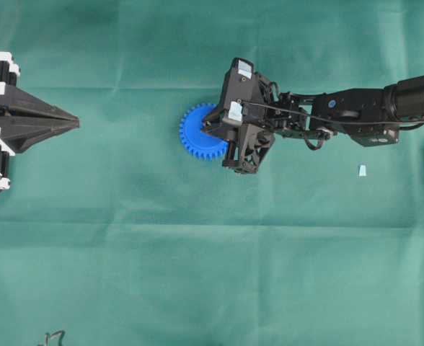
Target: Insert the shaft into the center hole of the gear.
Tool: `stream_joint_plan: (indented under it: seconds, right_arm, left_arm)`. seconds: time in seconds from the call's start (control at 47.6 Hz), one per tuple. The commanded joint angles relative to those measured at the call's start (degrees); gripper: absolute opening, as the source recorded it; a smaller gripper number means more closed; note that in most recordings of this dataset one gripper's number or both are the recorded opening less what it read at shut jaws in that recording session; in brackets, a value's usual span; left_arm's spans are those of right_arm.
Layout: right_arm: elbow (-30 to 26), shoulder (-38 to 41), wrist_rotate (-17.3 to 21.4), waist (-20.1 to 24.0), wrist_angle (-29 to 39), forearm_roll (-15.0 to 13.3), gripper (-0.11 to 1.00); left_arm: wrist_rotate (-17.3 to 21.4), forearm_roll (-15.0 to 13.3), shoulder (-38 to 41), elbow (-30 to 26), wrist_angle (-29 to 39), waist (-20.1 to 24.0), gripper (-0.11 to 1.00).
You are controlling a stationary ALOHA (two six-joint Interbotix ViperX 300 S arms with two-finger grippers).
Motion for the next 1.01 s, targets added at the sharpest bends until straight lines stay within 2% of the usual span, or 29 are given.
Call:
stream_joint_plan:
  seconds: [0.0,0.315,0.378,0.546,0.63,0.735,0.987]
  right_arm:
    - [-0.97,-0.79,0.18,0.35,-0.09,0.09,0.18]
    - [-1.23,-0.62,0.26,0.35,0.26,0.18,0.19]
    - [-1.23,-0.62,0.26,0.35,0.26,0.09,0.32]
    - [-1.41,-0.7,0.18,0.35,0.18,0.09,0.82]
    - [-1.49,-0.62,0.18,0.35,0.18,0.09,0.96]
    - [-1.76,-0.7,0.18,0.35,0.26,0.09,0.91]
    - [-2.11,-6.06,-0.53,-0.44,2.46,-0.18,0.93]
  left_arm:
    - [-0.09,0.18,0.44,-1.41,-0.26,0.18,0.0]
    - [-0.09,0.18,0.44,-1.41,-0.26,0.18,0.0]
    - [-0.09,0.09,0.44,-1.41,-0.26,0.18,0.0]
    - [-0.09,0.09,0.44,-1.41,0.09,0.18,0.0]
    - [-0.09,0.09,0.35,-1.41,0.53,0.18,0.0]
    - [-0.09,0.09,0.35,-1.41,0.62,0.18,0.0]
    - [-0.09,0.09,0.35,-1.49,0.62,0.18,0.0]
